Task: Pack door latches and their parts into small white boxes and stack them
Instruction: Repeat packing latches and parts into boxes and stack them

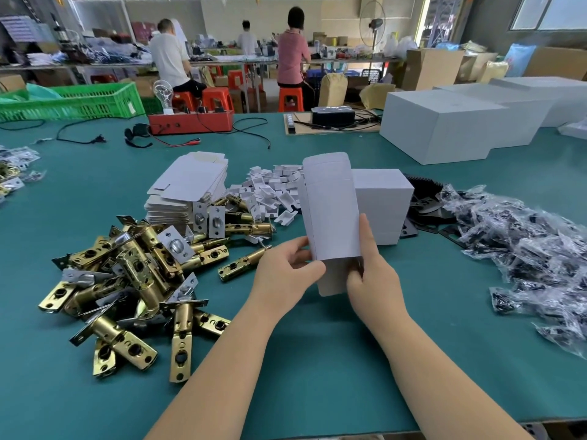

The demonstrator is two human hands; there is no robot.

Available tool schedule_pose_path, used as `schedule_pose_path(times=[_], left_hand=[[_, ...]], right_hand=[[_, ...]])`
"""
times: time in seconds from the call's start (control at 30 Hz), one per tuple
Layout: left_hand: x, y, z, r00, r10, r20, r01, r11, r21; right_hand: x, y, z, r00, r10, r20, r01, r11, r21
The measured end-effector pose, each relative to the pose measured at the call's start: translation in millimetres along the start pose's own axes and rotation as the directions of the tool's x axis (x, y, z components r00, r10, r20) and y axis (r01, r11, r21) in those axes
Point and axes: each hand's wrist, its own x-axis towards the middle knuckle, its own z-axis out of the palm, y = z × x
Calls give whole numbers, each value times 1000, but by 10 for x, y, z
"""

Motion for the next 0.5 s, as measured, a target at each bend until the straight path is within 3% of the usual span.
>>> schedule_pose_path(times=[0.13, 0.27, 0.5], left_hand=[[2, 34, 4, 998, -50, 24, 53, 988, -146], [26, 42, -38, 974, -169, -150, 148, 978, -144], [64, 32, -86, 966, -212, -151, 189, 970, -149]], right_hand=[[-12, -26, 13, 1000, -24, -7, 24, 999, -32], [-50, -64, 53, 996, -76, 36, 78, 995, -67], [-49, -44, 65, 991, -60, 118, 70, 994, -86]])
